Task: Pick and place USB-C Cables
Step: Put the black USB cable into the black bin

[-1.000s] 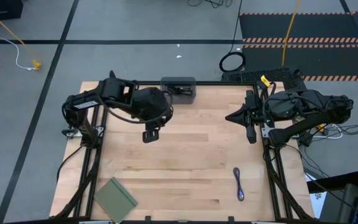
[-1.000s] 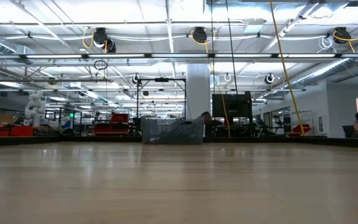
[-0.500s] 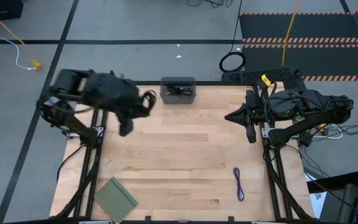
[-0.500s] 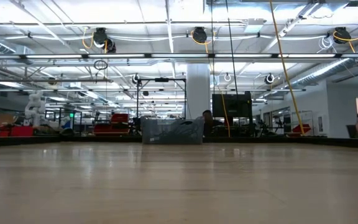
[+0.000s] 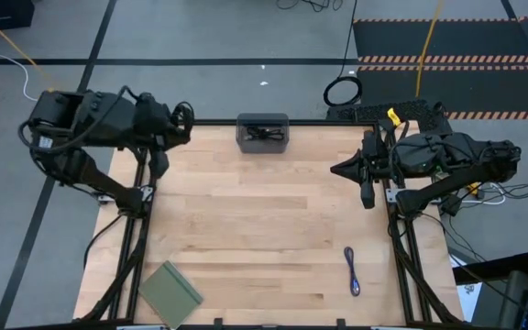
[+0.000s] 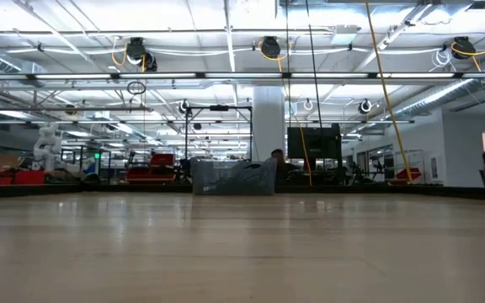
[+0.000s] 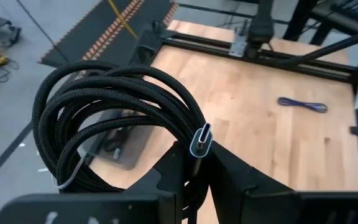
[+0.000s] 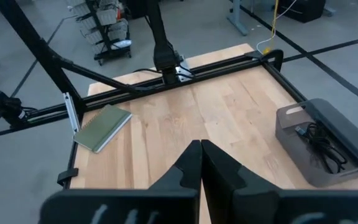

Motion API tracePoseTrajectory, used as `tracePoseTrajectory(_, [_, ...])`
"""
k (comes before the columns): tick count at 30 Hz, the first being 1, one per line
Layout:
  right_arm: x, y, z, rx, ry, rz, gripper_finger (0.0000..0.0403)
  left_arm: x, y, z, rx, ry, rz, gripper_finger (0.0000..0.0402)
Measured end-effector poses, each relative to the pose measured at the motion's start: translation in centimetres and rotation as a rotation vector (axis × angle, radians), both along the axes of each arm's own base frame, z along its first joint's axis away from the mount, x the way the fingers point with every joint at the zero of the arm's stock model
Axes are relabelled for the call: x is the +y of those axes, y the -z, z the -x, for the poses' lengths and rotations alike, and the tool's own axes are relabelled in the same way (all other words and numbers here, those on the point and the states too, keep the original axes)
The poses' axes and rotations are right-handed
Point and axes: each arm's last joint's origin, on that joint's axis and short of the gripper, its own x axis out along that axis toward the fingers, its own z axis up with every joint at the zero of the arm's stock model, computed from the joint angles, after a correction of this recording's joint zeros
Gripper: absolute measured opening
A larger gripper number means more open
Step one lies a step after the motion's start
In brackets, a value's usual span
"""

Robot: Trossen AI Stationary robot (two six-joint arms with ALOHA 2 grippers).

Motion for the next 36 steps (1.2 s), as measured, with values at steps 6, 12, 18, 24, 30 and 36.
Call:
tracePoseTrajectory(6, [0.0,0.0,0.0,0.003,-0.01,0.027,0.0,0.6,0.7,-0.9,0.038,-0.043,-0.045,0.0058])
tracePoseTrajectory(12, [0.0,0.0,0.0,0.006,-0.014,0.06,0.0,1.5,1.6,-3.1,0.022,-0.065,-0.082,0.0058])
tracePoseTrajectory(18, [-0.2,0.0,0.0,0.006,0.036,0.108,0.0,2.9,2.1,-6.0,0.025,-0.028,-0.204,0.0058])
tracePoseTrajectory(24, [-0.2,0.0,0.1,0.015,0.025,0.138,0.0,6.2,3.6,-10.7,0.051,0.021,-0.249,0.0058])
tracePoseTrajectory(30, [-0.3,0.0,0.2,0.014,0.026,0.138,0.0,11.0,7.4,-14.7,0.188,0.034,-0.21,0.0058])
tracePoseTrajectory(36, [-0.3,0.2,0.3,0.043,0.026,0.146,0.0,15.6,12.1,-18.0,0.327,0.063,-0.15,0.0058])
